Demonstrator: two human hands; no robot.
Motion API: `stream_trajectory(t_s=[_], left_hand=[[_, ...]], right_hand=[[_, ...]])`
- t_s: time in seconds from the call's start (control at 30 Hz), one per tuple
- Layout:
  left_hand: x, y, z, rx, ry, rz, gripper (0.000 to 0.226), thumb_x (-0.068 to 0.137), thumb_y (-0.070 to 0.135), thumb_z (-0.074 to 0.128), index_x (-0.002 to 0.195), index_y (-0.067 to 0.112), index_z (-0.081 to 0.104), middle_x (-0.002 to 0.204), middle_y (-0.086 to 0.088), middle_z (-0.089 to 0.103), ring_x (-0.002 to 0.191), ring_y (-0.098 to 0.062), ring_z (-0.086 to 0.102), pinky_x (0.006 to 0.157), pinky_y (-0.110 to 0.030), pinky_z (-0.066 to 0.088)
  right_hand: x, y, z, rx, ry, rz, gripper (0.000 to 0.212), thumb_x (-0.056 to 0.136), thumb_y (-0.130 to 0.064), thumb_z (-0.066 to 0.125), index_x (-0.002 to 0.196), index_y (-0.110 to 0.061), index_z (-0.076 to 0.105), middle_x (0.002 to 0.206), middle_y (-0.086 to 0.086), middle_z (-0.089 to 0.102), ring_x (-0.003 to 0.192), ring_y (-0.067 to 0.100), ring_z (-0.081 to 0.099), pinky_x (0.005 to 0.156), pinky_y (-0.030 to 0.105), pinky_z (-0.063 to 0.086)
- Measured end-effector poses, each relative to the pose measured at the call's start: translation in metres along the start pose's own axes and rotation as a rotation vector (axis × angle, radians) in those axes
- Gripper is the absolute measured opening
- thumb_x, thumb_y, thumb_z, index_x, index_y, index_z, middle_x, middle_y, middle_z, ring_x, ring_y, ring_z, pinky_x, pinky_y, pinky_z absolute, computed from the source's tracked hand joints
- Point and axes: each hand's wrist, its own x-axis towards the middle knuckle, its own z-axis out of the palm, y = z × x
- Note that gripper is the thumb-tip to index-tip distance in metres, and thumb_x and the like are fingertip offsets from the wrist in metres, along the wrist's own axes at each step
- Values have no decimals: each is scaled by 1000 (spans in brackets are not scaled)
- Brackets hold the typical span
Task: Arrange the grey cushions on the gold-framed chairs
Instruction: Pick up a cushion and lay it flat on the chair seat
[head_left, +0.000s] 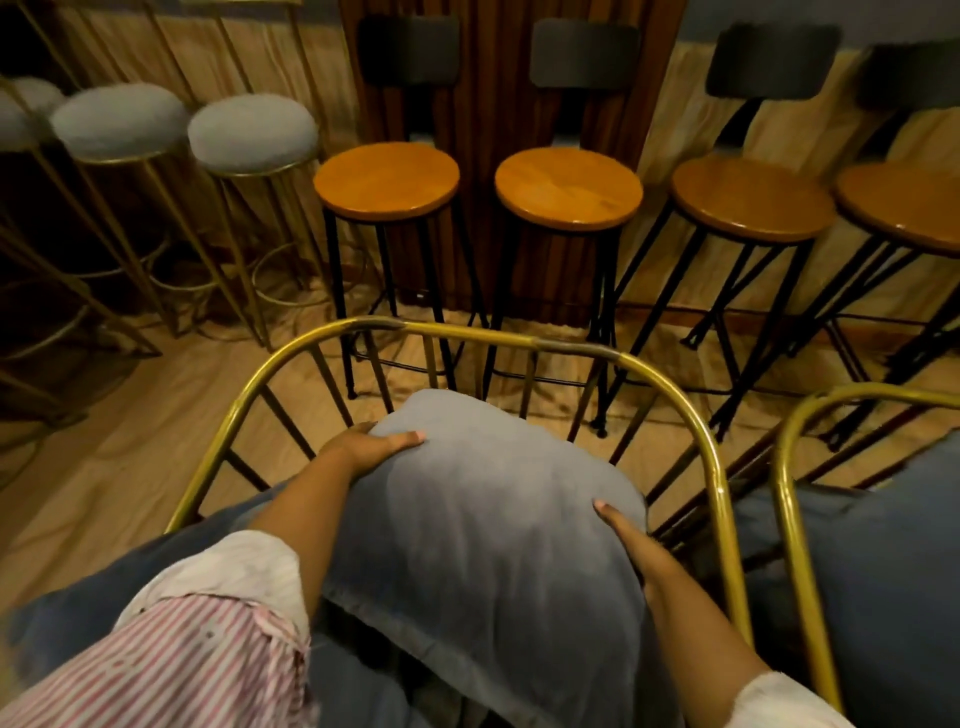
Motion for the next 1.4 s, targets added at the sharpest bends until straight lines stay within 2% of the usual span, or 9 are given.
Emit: stream_trajectory(t_s=[0.2, 0.3, 0.43, 0.5, 0.67, 0.73, 1.03, 1.27, 1.4], left_hand=[[-75, -1, -15, -198, 157, 59, 93, 69, 56, 72, 146, 20, 32, 150, -15, 39, 130, -41, 43, 106, -53, 38], [-133, 1, -23, -256, 237, 109, 93, 71, 53, 71, 146, 15, 31, 151, -17, 37, 131, -42, 41, 108, -55, 36], [-219, 7, -16, -337, 328, 258, 84, 71, 49, 74, 141, 16, 42, 147, -15, 44, 128, -41, 46, 106, -54, 38], [-255, 9, -3, -352, 346, 338, 75, 74, 48, 72, 139, 21, 45, 145, -13, 46, 126, -41, 47, 105, -55, 39], [-312, 22, 50, -398, 263, 441, 93, 55, 63, 76, 135, 24, 49, 141, -12, 51, 122, -41, 51, 102, -60, 40], [-321, 35, 80, -416, 229, 477, 99, 49, 65, 77, 136, 24, 50, 140, -11, 52, 121, -40, 52, 101, -59, 41], [-337, 136, 230, -423, -37, 701, 76, 66, 52, 76, 133, 27, 52, 135, -7, 56, 119, -35, 53, 100, -51, 44], [-295, 186, 322, -473, -148, 751, 71, 72, 46, 74, 136, 26, 50, 135, -5, 57, 122, -31, 54, 103, -48, 44], [-249, 198, 357, -195, -251, 689, 122, 49, 68, 74, 151, 33, 17, 155, -4, 32, 140, -30, 36, 114, -48, 31]], right_hand=[[-59, -16, -27, 3, -31, -228, 107, 66, -55, 76, 151, -21, 20, 153, 16, 33, 132, 43, 39, 104, 58, 38], [-111, -22, -48, 24, -57, -400, 102, 68, -46, 78, 150, -18, 24, 151, 14, 37, 130, 40, 43, 102, 51, 41], [-168, -10, -94, 70, -83, -542, 123, 39, -59, 87, 145, -22, 36, 143, 11, 49, 119, 36, 55, 96, 51, 48], [-196, 5, -126, 97, -87, -611, 111, 51, -52, 85, 146, -24, 34, 144, 10, 48, 120, 36, 53, 95, 49, 48], [-247, 39, -211, 150, 30, -731, 94, 70, -41, 78, 148, -26, 28, 148, 8, 42, 127, 35, 46, 89, 41, 43], [-256, 52, -252, 176, 95, -750, 92, 72, -40, 77, 149, -27, 27, 149, 9, 40, 130, 36, 44, 93, 45, 42], [-268, 87, -411, 303, 445, -892, 86, 74, -39, 76, 147, -28, 33, 147, 8, 45, 130, 33, 46, 95, 42, 43], [-237, 67, -479, 240, 662, -883, 92, 66, -51, 78, 145, -30, 35, 144, 4, 48, 128, 31, 49, 102, 46, 44], [-191, 52, -491, -4, 758, -661, 108, 61, -72, 66, 148, -43, 10, 155, 10, 31, 136, 41, 36, 107, 60, 35]])
